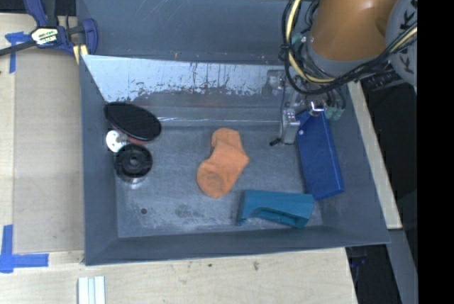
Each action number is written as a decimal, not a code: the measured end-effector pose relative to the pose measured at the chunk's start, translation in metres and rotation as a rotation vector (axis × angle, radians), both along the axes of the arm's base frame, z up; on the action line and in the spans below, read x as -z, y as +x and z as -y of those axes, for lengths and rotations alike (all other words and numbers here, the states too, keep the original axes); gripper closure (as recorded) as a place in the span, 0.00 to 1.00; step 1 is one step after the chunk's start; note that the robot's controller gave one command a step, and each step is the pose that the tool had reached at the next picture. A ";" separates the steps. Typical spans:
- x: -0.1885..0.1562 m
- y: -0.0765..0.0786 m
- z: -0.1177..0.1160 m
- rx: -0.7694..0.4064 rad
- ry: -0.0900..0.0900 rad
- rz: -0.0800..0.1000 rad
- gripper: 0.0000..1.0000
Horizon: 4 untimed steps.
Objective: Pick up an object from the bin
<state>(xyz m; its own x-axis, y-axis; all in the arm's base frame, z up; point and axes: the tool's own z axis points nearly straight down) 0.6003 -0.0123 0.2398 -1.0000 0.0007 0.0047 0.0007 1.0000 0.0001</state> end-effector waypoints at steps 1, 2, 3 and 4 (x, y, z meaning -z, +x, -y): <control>-0.005 0.001 0.000 0.000 0.000 0.009 0.00; 0.053 0.002 -0.005 -0.059 0.000 0.014 0.00; 0.109 -0.017 -0.016 -0.098 0.000 0.009 0.00; 0.135 -0.015 -0.014 -0.091 0.000 0.011 0.00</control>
Offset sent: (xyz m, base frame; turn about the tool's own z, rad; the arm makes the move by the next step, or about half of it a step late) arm 0.0000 0.0129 -0.1422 -0.1421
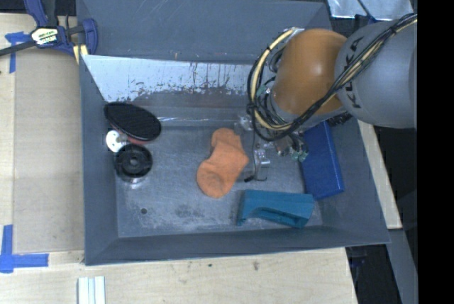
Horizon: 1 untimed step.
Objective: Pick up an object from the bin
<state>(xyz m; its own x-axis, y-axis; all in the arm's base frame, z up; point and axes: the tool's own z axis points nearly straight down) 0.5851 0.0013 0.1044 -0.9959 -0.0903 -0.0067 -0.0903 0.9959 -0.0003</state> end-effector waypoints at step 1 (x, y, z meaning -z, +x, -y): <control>0.030 -0.007 -0.018 -0.049 -0.001 -0.003 0.00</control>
Offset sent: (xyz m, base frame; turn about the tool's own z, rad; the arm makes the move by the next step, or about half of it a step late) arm -0.0013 0.0301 -0.0344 0.0409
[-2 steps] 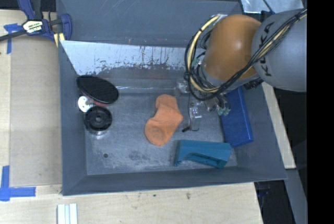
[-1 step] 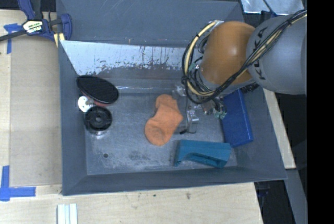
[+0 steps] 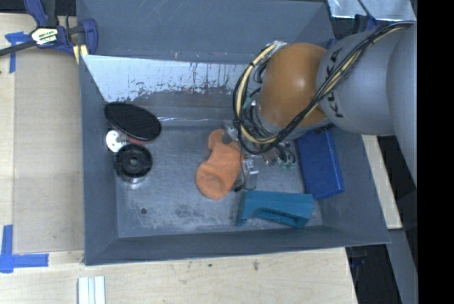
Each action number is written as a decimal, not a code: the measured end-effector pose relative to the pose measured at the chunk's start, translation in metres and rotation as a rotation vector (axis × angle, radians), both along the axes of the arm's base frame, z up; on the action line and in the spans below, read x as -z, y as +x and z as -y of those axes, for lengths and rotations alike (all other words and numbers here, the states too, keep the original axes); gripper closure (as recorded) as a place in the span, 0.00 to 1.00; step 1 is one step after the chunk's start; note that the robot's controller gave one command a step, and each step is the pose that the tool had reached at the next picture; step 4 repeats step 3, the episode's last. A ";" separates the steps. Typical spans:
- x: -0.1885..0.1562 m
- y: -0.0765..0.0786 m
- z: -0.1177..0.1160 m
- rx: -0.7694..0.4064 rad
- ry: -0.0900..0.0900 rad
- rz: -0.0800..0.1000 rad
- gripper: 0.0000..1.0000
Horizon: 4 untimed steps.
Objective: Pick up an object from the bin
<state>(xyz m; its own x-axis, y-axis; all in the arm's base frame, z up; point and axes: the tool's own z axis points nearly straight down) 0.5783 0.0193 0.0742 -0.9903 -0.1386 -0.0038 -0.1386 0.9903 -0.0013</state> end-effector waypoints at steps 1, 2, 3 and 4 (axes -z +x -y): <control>0.002 0.008 -0.012 0.090 0.002 0.005 1.00; 0.002 0.008 -0.012 0.090 0.002 0.005 1.00; -0.196 -0.011 -0.003 0.065 0.001 -0.003 1.00; -0.196 -0.011 -0.003 0.065 0.001 -0.003 1.00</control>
Offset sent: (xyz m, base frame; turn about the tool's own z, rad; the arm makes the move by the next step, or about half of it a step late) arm 0.0000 0.0000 0.0000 0.0000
